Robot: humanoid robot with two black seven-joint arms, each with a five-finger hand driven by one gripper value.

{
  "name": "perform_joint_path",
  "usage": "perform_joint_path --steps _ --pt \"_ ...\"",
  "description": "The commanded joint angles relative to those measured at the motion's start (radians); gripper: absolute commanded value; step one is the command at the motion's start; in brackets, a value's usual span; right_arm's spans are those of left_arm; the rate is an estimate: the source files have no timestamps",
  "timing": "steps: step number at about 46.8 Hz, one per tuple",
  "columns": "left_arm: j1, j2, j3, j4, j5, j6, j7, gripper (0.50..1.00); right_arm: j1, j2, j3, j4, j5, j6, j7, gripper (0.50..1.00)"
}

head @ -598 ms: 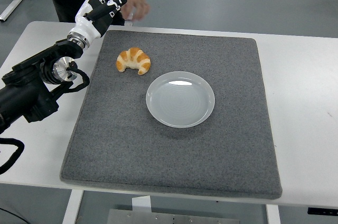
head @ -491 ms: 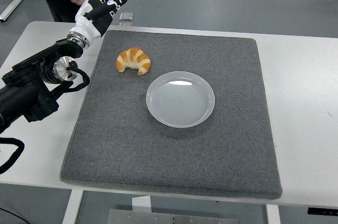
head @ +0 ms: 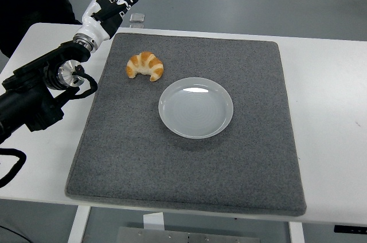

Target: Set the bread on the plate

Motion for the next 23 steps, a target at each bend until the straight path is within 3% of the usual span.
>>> perform_joint_path --steps 1,23 --pt "0.000 0.000 -0.001 0.000 0.000 0.000 0.000 0.990 0.000 0.000 0.000 0.000 0.000 0.000 0.000 0.952" --pt "-0.031 0.017 0.002 0.000 0.001 0.000 0.003 0.990 0.001 0.000 0.002 0.000 0.000 0.003 0.000 0.952"
